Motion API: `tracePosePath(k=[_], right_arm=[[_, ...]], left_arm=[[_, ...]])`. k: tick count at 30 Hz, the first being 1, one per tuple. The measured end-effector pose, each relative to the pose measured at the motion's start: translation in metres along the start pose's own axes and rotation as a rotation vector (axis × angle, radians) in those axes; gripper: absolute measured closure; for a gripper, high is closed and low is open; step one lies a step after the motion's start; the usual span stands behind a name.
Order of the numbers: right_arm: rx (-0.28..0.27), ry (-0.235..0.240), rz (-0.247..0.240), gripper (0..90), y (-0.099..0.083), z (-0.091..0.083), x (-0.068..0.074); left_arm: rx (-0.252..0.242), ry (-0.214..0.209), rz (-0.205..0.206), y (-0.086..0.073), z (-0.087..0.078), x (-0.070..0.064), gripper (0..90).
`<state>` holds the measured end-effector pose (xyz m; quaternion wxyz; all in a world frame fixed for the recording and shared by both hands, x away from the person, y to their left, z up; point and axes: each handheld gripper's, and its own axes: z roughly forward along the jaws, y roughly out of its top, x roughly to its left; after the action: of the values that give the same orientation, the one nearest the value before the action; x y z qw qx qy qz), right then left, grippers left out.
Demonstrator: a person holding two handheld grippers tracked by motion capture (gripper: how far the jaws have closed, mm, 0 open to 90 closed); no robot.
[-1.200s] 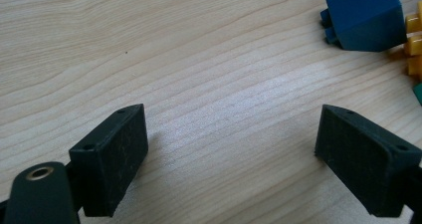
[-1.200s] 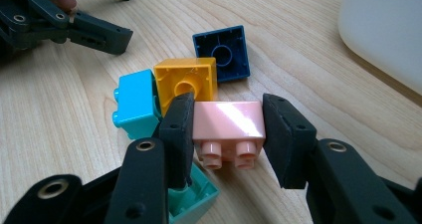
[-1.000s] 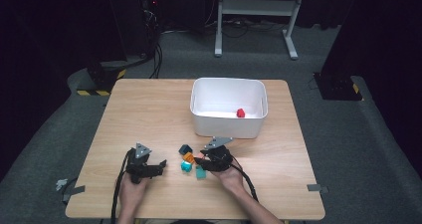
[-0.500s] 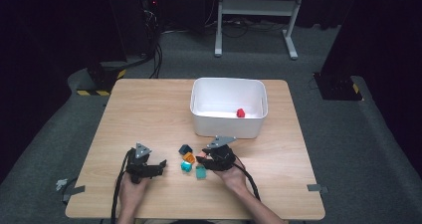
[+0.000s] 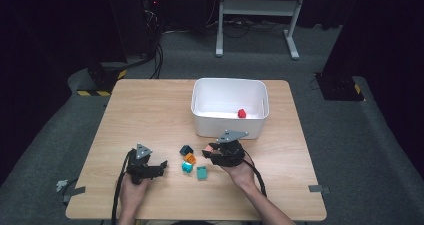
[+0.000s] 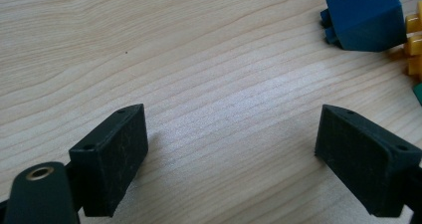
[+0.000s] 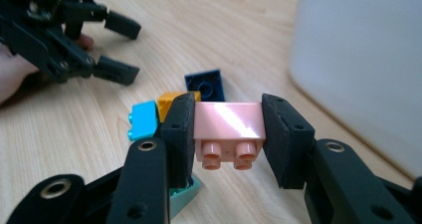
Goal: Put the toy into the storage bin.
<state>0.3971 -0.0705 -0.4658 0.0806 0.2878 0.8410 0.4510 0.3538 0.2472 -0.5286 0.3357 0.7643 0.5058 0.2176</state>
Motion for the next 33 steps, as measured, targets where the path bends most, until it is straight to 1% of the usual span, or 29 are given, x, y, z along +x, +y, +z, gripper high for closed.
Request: tracePosePath(k=[3, 5, 8, 11, 12, 14, 15, 18, 19, 21, 22, 26, 28, 33], right_arm=[[-0.025, -0.006, 0.006, 58.8, 0.008, -0.012, -0.003], [-0.036, -0.012, -0.009, 58.8, 0.013, -0.020, -0.005], [-0.046, -0.019, -0.019, 58.8, 0.020, -0.032, -0.007], [-0.059, -0.024, -0.014, 58.8, 0.027, -0.043, -0.010], [-0.059, -0.024, -0.014, 58.8, 0.027, -0.043, -0.010], [-0.067, -0.034, -0.016, 58.8, 0.031, -0.050, -0.013], [-0.070, -0.043, -0.025, 58.8, 0.034, -0.055, -0.015], [-0.074, -0.052, -0.028, 58.8, 0.038, -0.060, -0.017], [-0.081, -0.057, -0.027, 58.8, 0.041, -0.065, -0.020], [-0.090, -0.066, -0.031, 58.8, 0.044, -0.070, -0.022], [-0.090, -0.066, -0.031, 58.8, 0.044, -0.070, -0.022], [-0.109, -0.069, -0.015, 58.8, 0.051, -0.078, -0.027], [-0.111, -0.068, -0.018, 58.8, 0.052, -0.079, -0.029], [-0.123, -0.073, -0.007, 58.8, 0.057, -0.083, -0.033]], left_arm=[[0.000, 0.000, 0.000, 0.000, 0.000, 0.000, 13.1], [0.000, 0.000, 0.000, 0.000, 0.000, 0.000, 13.1], [0.000, 0.000, 0.000, 0.000, 0.000, 0.000, 13.1], [0.000, 0.000, 0.000, 0.000, 0.000, 0.000, 13.1], [0.000, 0.000, 0.000, 0.000, 0.000, 0.000, 13.1], [0.000, 0.000, 0.000, 0.000, 0.000, 0.000, 13.1], [0.000, 0.000, 0.001, 0.000, 0.000, 0.000, 13.1], [0.001, 0.000, 0.000, 0.000, 0.000, 0.000, 13.1], [0.000, 0.000, 0.000, 0.000, 0.000, 0.000, 13.1], [0.000, 0.000, 0.000, 0.000, 0.000, 0.000, 13.1], [0.000, 0.000, 0.000, 0.000, 0.000, 0.000, 13.1], [0.000, 0.000, 0.000, 0.000, 0.000, 0.000, 13.1], [0.000, 0.000, 0.000, 0.000, 0.000, 0.000, 13.1], [0.000, 0.000, 0.000, 0.000, 0.000, 0.000, 13.1]])
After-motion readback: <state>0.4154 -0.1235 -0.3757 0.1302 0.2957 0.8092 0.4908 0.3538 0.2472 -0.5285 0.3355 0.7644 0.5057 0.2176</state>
